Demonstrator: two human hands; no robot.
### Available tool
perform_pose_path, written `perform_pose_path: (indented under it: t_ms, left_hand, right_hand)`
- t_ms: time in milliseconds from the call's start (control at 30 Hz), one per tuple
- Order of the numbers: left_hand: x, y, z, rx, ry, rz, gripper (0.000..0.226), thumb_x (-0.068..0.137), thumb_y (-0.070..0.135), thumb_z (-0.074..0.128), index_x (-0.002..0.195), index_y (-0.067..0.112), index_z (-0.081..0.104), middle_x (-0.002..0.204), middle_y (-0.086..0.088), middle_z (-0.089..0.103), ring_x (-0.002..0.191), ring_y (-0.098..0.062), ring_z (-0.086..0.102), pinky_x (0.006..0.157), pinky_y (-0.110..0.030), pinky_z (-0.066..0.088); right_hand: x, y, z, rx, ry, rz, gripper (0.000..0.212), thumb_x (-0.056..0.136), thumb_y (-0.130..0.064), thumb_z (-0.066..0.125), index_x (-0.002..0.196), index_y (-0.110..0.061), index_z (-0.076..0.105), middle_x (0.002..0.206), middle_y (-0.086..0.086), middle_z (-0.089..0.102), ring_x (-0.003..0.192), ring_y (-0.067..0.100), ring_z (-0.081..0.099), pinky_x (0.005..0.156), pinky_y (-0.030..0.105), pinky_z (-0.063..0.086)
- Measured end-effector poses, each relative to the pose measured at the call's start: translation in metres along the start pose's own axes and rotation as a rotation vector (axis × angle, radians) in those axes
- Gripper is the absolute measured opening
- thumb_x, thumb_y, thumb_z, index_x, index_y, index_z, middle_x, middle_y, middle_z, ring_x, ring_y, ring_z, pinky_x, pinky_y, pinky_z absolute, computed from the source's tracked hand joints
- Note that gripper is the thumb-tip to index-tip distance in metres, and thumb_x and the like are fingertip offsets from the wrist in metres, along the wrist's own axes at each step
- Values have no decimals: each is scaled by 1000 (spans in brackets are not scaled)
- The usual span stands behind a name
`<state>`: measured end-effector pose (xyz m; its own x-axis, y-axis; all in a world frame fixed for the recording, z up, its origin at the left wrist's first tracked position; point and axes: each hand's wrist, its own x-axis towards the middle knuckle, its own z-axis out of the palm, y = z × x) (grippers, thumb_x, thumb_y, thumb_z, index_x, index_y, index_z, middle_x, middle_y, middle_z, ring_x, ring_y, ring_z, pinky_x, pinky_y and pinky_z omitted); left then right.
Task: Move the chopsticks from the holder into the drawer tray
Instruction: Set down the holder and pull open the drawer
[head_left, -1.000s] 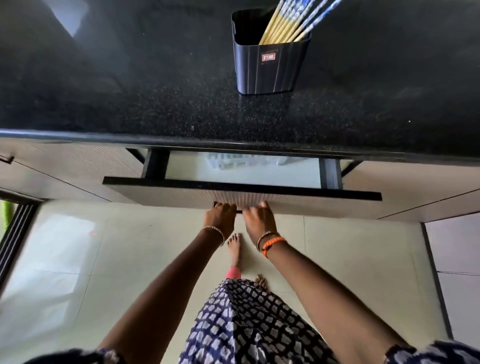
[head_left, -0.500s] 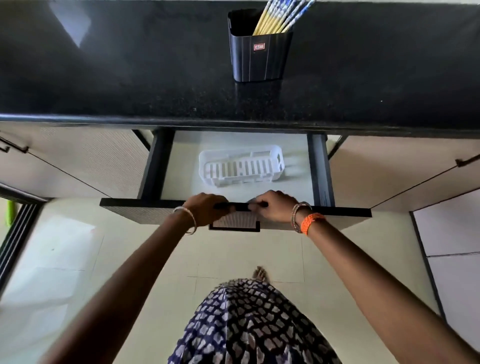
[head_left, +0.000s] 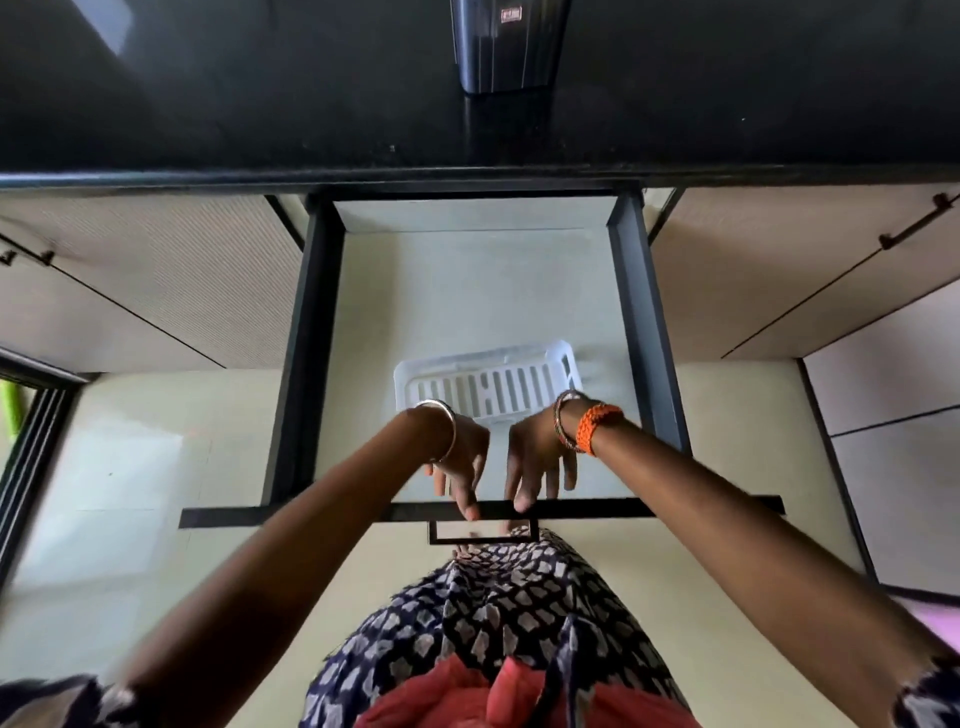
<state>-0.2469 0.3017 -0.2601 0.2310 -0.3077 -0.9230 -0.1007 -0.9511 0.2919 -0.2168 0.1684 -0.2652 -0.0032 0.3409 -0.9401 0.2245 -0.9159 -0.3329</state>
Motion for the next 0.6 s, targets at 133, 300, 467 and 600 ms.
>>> perform_pose_path:
  t_ms: [133,300,467,600]
  left_hand:
    - [-9,-3,1,239,355,38,27,71,44,73,87,23,72,80,6,72,87,-16,66,69,-24,45]
    - [-2,-26,-6,-202,467,67,31,85,43,59,87,15,73,92,-5,76,83,-19,70,74,-30,56]
    - [26,-57,-10,111,759,-75,57,82,44,62,132,21,45,139,-7,48,127,-28,45,98,-45,45]
    - [46,-78,-12,-116,741,-264,90,76,39,71,145,21,15,156,-15,1,143,-41,4,101,-59,36]
  right_hand:
    - [-3,-5,6,-67,291,-47,36,81,-17,68,117,-19,66,110,3,69,90,20,66,60,30,60]
    - [-9,5,-19,195,305,-58,13,86,-20,61,92,-19,72,95,2,71,82,21,70,54,26,59]
    - [16,17,-36,-112,1021,-8,21,82,-20,57,101,-21,66,113,7,65,109,28,58,84,35,47]
    - [40,38,-36,-180,894,188,79,78,-36,68,143,-23,24,155,14,10,143,40,9,106,57,28]
